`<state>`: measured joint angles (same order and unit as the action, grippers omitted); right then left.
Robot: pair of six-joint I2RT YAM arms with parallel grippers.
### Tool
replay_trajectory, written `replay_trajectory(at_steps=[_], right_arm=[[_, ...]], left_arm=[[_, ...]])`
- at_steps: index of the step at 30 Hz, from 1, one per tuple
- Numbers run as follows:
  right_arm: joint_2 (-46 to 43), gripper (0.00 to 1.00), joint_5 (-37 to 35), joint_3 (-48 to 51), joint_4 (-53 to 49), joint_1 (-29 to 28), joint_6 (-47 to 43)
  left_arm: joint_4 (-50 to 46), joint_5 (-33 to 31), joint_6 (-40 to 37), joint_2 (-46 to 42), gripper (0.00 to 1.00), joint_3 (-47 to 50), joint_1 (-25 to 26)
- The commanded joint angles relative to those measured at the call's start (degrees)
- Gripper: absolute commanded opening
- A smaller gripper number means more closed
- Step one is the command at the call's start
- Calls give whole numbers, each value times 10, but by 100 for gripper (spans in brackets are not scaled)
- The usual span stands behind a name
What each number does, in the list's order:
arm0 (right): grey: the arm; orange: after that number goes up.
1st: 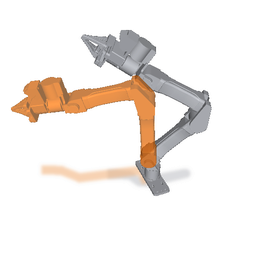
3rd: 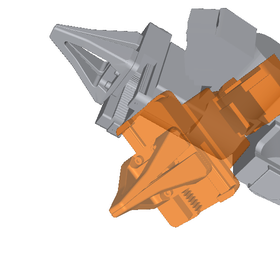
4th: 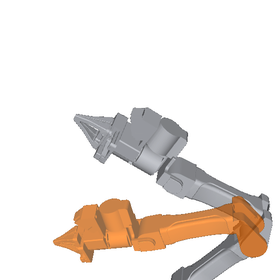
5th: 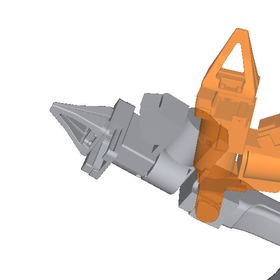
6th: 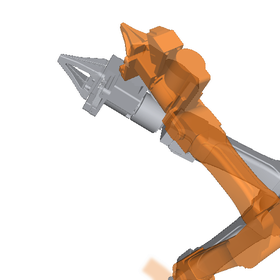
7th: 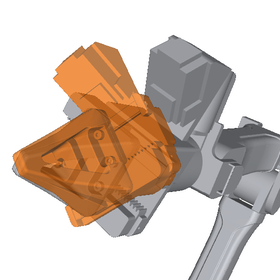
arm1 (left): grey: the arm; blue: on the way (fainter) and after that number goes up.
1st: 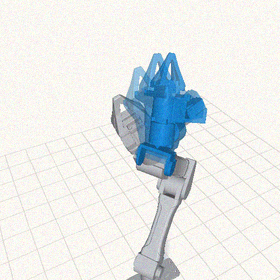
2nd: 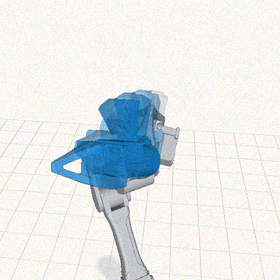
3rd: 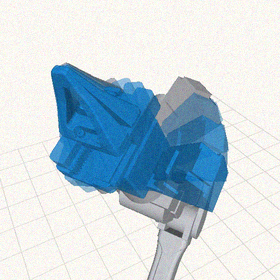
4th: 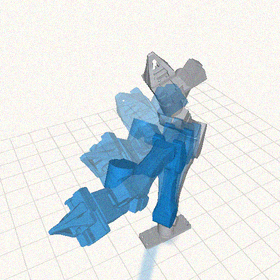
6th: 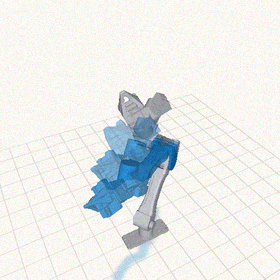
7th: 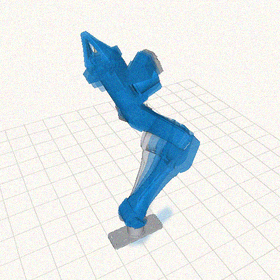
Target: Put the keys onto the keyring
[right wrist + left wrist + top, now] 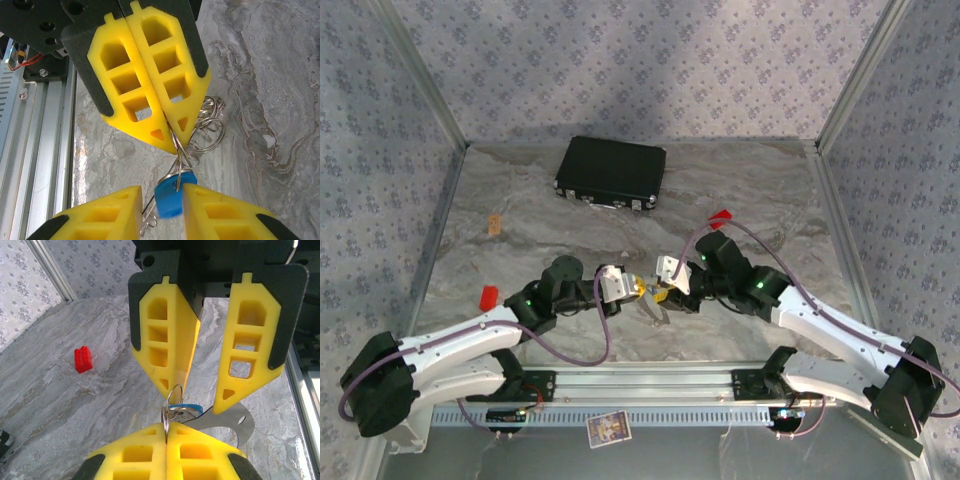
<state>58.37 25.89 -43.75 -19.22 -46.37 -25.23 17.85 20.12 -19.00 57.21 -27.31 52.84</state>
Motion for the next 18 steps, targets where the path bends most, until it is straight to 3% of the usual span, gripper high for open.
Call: replay_trajectory(at_steps=[1,7,18], right_arm=[[-4,25,-4,2,19,1,10],[-13,23,-8,2,32,2,13],[-13,2,-10,-4,24,8,14]], left_arm=[[33,9,-1,-9,0,2,-1],[31,10,-6,-6,0,2,-1],[34,12,-10,-2,0,1,-1]])
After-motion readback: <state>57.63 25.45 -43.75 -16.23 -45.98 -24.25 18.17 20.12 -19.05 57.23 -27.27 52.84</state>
